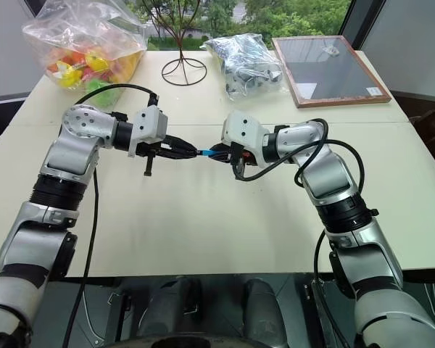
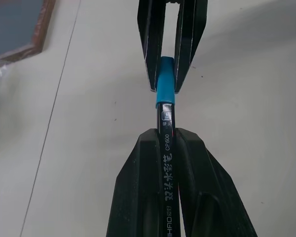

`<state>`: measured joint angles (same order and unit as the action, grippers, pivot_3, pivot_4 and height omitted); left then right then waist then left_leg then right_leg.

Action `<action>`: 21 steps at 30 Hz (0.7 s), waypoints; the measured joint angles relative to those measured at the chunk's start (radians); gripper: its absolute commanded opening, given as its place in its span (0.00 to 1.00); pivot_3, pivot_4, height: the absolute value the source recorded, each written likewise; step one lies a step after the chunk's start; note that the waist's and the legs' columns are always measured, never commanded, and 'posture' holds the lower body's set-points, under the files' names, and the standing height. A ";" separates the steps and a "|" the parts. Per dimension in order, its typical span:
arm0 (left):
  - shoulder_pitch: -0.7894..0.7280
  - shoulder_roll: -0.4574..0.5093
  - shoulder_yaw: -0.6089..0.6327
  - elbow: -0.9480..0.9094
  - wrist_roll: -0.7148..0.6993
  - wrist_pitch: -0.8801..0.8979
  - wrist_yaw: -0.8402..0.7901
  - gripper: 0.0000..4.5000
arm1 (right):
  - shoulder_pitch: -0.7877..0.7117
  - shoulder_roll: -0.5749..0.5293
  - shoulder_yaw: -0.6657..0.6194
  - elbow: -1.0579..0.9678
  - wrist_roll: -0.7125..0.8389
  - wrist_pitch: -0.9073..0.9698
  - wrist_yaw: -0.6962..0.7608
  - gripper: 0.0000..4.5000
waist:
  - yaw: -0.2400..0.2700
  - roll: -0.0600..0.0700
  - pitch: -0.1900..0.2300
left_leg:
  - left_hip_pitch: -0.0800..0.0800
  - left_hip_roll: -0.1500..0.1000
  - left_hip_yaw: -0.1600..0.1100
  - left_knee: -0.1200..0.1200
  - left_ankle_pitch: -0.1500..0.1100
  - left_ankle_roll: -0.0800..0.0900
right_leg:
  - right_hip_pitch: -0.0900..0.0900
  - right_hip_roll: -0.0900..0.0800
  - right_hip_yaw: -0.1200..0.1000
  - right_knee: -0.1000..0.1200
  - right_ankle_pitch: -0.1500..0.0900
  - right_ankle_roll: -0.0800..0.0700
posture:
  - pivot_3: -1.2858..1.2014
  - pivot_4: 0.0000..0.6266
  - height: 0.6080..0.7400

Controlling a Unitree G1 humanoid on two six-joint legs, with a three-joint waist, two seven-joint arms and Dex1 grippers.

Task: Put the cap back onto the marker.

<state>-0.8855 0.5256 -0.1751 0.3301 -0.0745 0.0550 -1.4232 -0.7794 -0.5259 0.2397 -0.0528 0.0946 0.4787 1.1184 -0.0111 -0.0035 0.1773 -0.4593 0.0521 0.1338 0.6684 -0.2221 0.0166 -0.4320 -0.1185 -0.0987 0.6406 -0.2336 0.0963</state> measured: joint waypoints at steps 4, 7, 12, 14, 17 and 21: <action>0.005 0.000 -0.002 0.000 0.001 -0.017 -0.010 0.00 | 0.001 -0.005 0.004 -0.001 -0.001 -0.003 0.015 0.01 | -0.001 0.000 0.000 | 0.000 0.000 0.000 0.000 0.000 0.000 | 0.000 0.000 0.000 0.000 0.000 0.000 | 0.52 0.24 1.00; 0.005 0.000 -0.006 0.002 0.009 -0.050 -0.009 0.00 | 0.001 -0.011 0.005 -0.001 -0.002 -0.006 0.028 0.01 | 0.001 0.000 0.000 | 0.000 0.000 0.000 0.000 0.000 0.000 | 0.000 0.000 0.000 0.000 0.000 0.000 | 0.52 0.24 1.00; 0.004 -0.011 -0.009 0.022 0.015 -0.081 0.002 0.00 | 0.001 -0.027 0.012 -0.001 -0.005 -0.008 0.037 0.01 | 0.000 0.000 0.000 | 0.000 0.000 0.000 0.000 0.000 0.000 | 0.000 0.000 0.000 0.000 0.000 0.000 | 0.52 0.24 1.00; 0.001 -0.013 -0.011 0.026 0.019 -0.086 0.004 0.00 | 0.001 -0.030 0.013 -0.001 -0.005 -0.008 0.038 0.01 | -0.001 0.000 0.000 | 0.000 0.000 0.000 0.000 0.000 0.000 | 0.000 0.000 0.000 0.000 0.000 0.000 | 0.52 0.24 1.00; -0.011 -0.015 -0.019 0.040 0.021 -0.092 0.005 0.00 | 0.001 -0.035 0.013 -0.001 -0.005 -0.008 0.038 0.01 | 0.000 0.000 0.000 | 0.000 0.000 0.000 0.000 0.000 0.000 | 0.000 0.000 0.000 0.000 0.000 0.000 | 0.52 0.24 1.00; -0.025 -0.016 -0.031 0.075 0.025 -0.112 0.010 0.00 | 0.000 -0.046 0.018 -0.001 -0.011 -0.005 0.036 0.10 | 0.001 0.000 0.000 | 0.000 0.000 0.000 0.000 0.000 0.000 | 0.000 0.000 0.000 0.000 0.000 0.000 | 0.52 0.24 1.00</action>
<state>-0.9107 0.5096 -0.2058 0.4053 -0.0499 -0.0571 -1.4131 -0.7790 -0.5715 0.2579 -0.0533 0.0836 0.4739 1.1545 -0.0102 -0.0035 0.1773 -0.4594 0.0521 0.1339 0.6684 -0.2222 0.0167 -0.4323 -0.1185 -0.0986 0.6407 -0.2336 0.0963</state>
